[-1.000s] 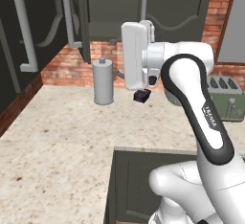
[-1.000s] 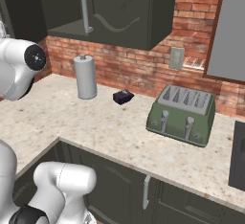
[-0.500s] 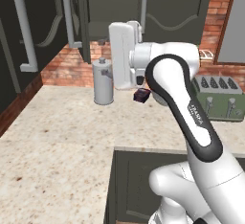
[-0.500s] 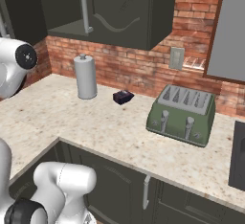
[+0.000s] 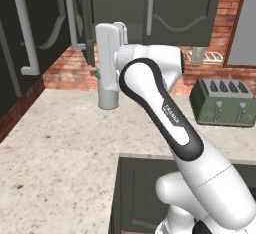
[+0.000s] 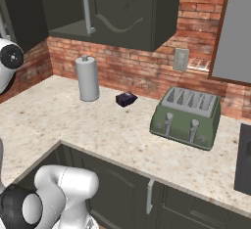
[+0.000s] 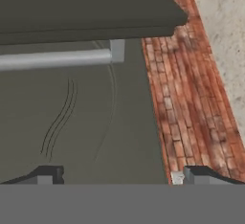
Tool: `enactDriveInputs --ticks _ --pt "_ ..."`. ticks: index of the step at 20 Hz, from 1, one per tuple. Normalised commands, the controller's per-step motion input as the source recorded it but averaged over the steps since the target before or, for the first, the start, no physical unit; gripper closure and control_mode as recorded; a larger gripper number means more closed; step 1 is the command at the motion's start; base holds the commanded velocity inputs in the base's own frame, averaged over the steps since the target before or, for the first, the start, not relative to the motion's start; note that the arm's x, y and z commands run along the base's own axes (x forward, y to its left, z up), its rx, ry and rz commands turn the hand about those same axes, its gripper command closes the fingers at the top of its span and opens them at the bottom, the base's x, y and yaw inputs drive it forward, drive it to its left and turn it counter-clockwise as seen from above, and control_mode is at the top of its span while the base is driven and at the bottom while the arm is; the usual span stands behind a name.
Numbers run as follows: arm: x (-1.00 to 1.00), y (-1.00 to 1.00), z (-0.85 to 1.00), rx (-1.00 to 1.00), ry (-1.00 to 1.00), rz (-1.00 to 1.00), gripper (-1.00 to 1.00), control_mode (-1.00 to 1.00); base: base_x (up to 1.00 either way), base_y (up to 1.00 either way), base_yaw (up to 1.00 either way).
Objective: Close all open cabinet doors.
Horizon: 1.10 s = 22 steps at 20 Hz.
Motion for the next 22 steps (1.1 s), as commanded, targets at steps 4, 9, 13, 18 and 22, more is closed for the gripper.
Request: enactDriveInputs --ticks 4,9,13,18,22 --pt "0.41 0.29 0.00 0.00 0.03 -0.17 -1.00 -1.00 0.00 0.00 0.00" --pt "0.33 0.12 0.00 0.00 0.12 -0.13 -1.00 -1.00 0.00 0.00 0.00" --pt "0.25 0.00 0.01 0.00 0.14 -0.14 -1.00 -1.00 0.00 0.00 0.00" --pt "0.28 0.04 0.01 0.00 0.09 -0.10 -1.00 -1.00 0.00 0.00 0.00" --pt "0.15 0.16 0.04 0.01 0.01 -0.05 -1.00 -1.00 0.00 0.00 0.00"
